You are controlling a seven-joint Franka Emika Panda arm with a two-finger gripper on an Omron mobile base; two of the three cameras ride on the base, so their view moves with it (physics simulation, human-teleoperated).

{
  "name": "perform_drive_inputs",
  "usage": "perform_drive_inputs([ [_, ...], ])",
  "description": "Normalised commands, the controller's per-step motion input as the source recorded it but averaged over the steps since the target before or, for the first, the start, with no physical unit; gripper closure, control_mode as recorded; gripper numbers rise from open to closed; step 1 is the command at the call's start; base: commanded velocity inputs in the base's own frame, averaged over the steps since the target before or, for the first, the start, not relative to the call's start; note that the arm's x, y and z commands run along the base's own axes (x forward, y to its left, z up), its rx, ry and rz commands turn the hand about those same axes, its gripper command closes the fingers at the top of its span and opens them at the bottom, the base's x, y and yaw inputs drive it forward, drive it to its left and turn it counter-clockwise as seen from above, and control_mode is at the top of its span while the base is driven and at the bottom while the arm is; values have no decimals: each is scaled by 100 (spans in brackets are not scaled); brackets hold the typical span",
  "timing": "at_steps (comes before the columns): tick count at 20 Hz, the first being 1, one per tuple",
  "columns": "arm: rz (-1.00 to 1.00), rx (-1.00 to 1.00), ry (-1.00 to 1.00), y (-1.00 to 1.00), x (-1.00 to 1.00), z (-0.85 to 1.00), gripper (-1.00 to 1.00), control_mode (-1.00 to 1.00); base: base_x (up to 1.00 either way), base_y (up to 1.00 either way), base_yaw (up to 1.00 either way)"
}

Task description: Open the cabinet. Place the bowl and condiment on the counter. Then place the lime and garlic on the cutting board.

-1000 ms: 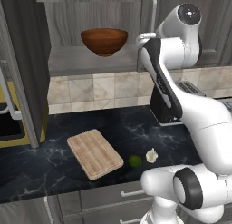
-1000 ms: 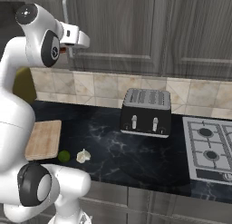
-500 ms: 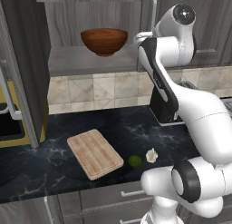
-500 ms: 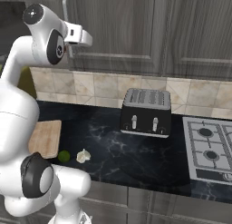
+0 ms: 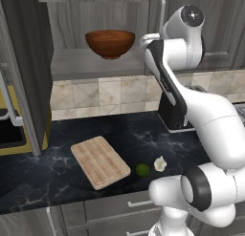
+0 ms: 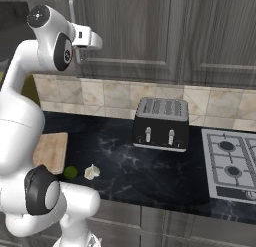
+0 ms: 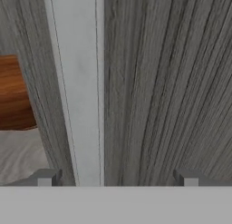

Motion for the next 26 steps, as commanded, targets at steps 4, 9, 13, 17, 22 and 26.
perform_drive_inputs([
  [4,0,0,-4,0,25,-2,-100,-100,0,0,0],
  [9,0,0,-5,0,26,-7,100,-100,0,0,0],
  [13,0,0,-5,-1,27,-9,100,-100,0,0,0],
  [17,0,2,-4,-15,24,-3,100,-100,0,0,0],
  [22,0,2,-2,-27,28,-1,100,-100,0,0,0],
  [26,0,1,0,-29,33,0,100,-100,0,0,0],
])
